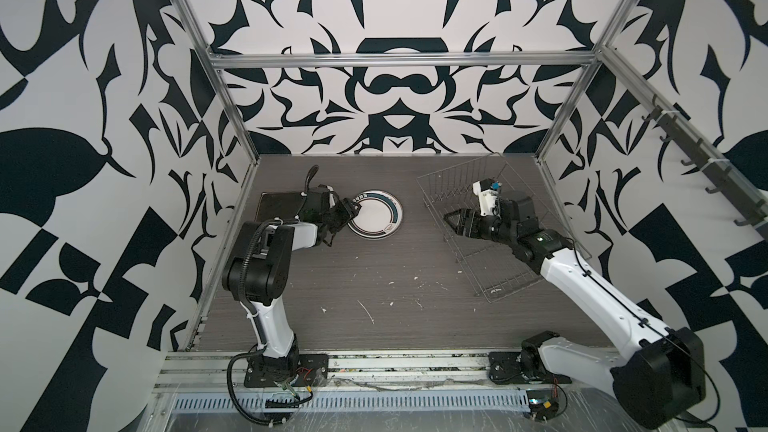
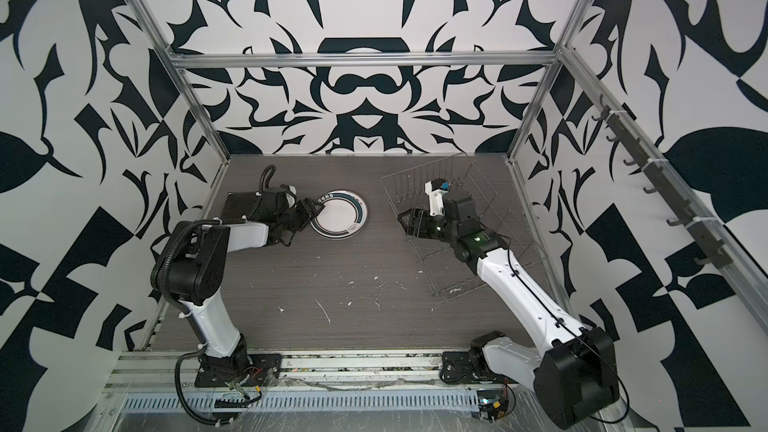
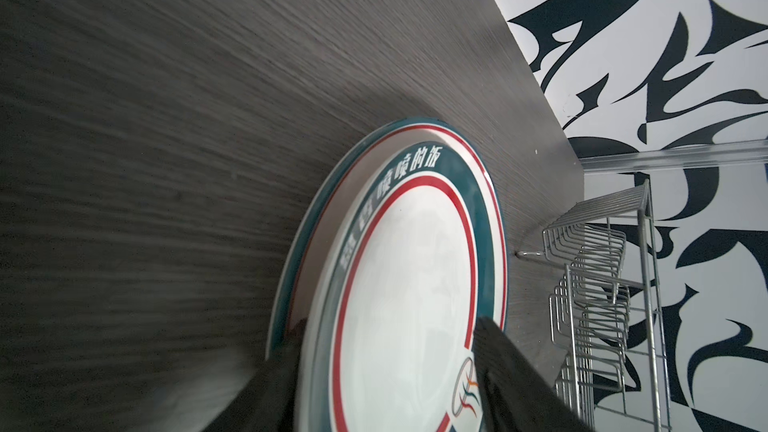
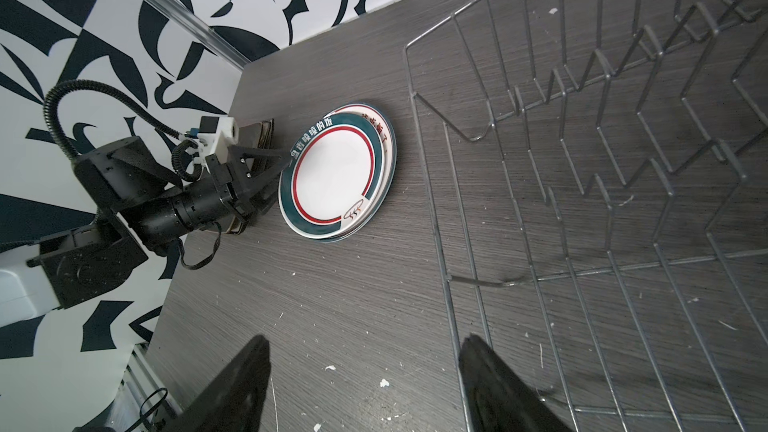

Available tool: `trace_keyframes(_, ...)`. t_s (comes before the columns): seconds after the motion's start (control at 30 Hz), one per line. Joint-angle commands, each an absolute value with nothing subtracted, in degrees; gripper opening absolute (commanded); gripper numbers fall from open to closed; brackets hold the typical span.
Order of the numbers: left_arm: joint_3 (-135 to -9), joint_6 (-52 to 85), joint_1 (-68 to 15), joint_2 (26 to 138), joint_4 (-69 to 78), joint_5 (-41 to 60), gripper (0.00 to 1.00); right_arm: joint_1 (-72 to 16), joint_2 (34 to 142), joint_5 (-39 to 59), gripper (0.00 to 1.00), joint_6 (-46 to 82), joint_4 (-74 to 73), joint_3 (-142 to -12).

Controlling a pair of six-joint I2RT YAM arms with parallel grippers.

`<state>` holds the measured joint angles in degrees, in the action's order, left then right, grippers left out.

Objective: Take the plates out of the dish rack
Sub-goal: 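Lower the green-rimmed plate onto the sunburst plate with the left gripper, then open the left gripper to release the green-rimmed plate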

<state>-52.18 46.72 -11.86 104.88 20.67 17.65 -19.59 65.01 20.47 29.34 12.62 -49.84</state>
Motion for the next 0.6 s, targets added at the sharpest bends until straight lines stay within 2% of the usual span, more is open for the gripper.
trace_keyframes(0.0, -54.7, 43.7, -11.7, 102.4, 16.8, 15.6, 0.66, -19.4, 64.0, 19.5, 0.76, 28.3, 11.8, -51.5)
trace_keyframes(0.57, -56.5, 41.0, -11.7, 100.1, 9.2, 12.2, 0.76, -19.4, 64.4, 19.4, 0.76, 27.4, 12.7, -53.3)
